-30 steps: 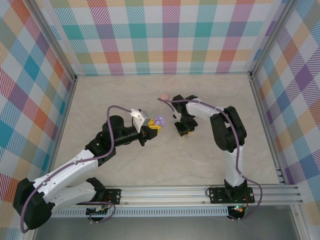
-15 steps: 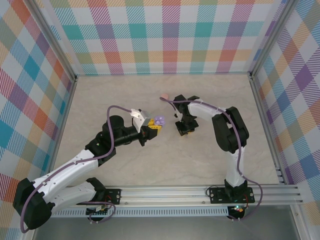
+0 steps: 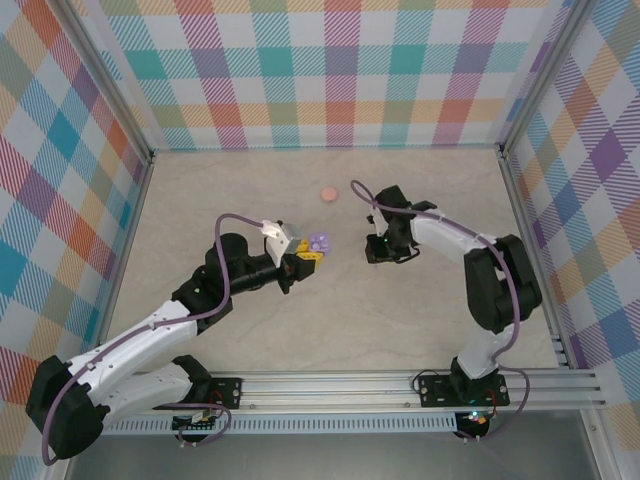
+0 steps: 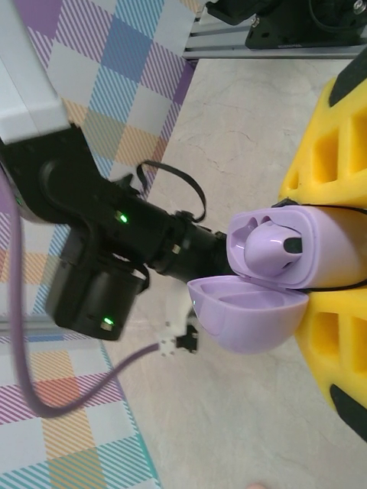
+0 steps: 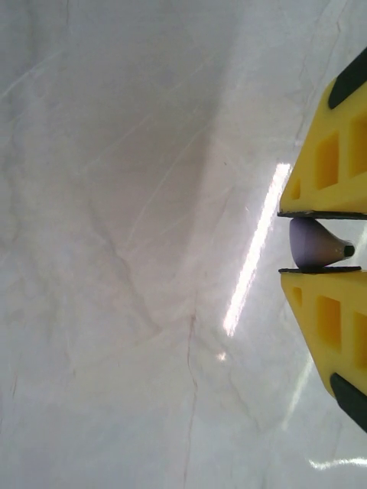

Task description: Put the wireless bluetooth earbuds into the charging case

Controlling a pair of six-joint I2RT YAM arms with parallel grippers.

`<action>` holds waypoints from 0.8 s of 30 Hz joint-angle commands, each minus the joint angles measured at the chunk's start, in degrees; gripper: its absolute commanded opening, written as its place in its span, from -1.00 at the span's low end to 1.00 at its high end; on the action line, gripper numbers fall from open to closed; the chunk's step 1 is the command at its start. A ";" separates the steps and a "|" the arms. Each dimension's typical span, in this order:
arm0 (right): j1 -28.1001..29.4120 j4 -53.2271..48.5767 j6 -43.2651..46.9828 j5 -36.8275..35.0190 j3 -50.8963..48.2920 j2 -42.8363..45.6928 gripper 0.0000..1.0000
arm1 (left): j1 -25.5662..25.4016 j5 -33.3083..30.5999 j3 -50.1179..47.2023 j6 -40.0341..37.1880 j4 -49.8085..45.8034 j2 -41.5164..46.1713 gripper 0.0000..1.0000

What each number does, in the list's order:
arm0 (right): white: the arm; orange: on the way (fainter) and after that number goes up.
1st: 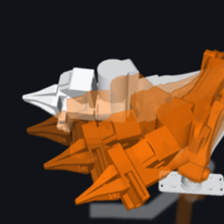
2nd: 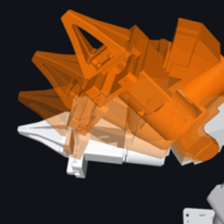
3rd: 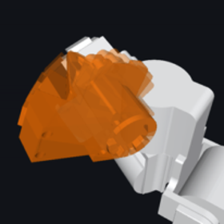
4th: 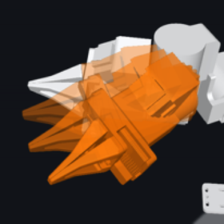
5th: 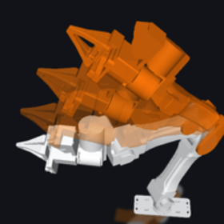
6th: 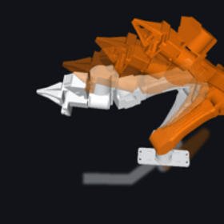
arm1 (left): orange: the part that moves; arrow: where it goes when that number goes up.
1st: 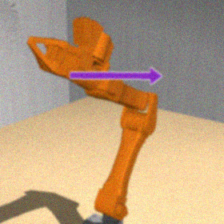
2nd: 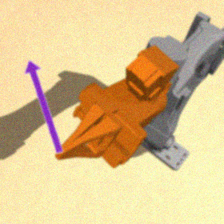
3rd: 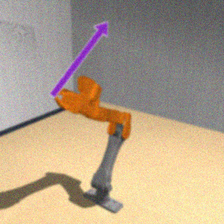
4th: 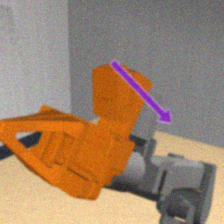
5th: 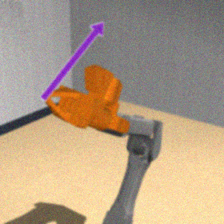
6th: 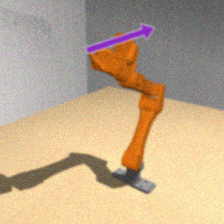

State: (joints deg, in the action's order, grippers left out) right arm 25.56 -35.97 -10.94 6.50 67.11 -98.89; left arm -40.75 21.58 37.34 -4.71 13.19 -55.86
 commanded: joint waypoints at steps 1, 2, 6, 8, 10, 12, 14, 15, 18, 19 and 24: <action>-0.40 5.97 -1.95 5.17 -3.16 5.29 -0.55 | -0.93 0.96 -1.46 -3.50 4.06 -0.22 -0.58; -0.48 7.04 -2.27 5.97 -4.13 6.80 -0.55 | -0.96 0.96 -1.39 -4.50 3.69 -0.46 -0.58; -0.56 10.45 -3.49 8.61 -7.32 12.91 -0.54 | -0.91 1.43 -1.74 -7.07 4.28 -1.35 -0.58; -0.58 12.06 -3.95 9.82 -8.66 16.36 -0.54 | -0.98 1.44 -2.07 -8.06 5.18 -1.73 -0.59; -0.56 13.07 -4.17 10.66 -9.72 19.73 -0.53 | -0.92 1.37 -2.89 -8.88 7.03 -1.93 -0.59; -0.58 14.00 -4.13 11.72 -10.47 22.72 -0.52 | -0.93 0.89 -3.61 -9.64 8.91 -2.10 -0.59; -0.60 15.38 -4.33 13.05 -11.39 25.76 -0.51 | -0.94 0.04 -4.12 -10.20 10.16 -2.56 -0.59; -0.56 15.99 -4.55 13.54 -11.84 26.90 -0.51 | -0.95 -0.16 -4.32 -10.44 10.91 -2.79 -0.59; -0.51 20.38 -5.67 16.07 -14.42 31.29 -0.50 | -0.98 -0.20 -4.91 -11.47 13.21 -3.69 -0.59; -0.51 22.38 -6.42 16.73 -15.65 32.88 -0.49 | -0.96 -0.23 -4.83 -12.08 13.06 -4.18 -0.59; -0.47 29.06 -9.38 18.66 -19.45 38.67 -0.48 | -0.96 0.28 -3.82 -14.06 13.05 -6.47 -0.60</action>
State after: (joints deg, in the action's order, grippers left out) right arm 25.41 -13.69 -17.89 22.00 48.90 -62.35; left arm -40.75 21.54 32.97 -16.40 23.00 -61.54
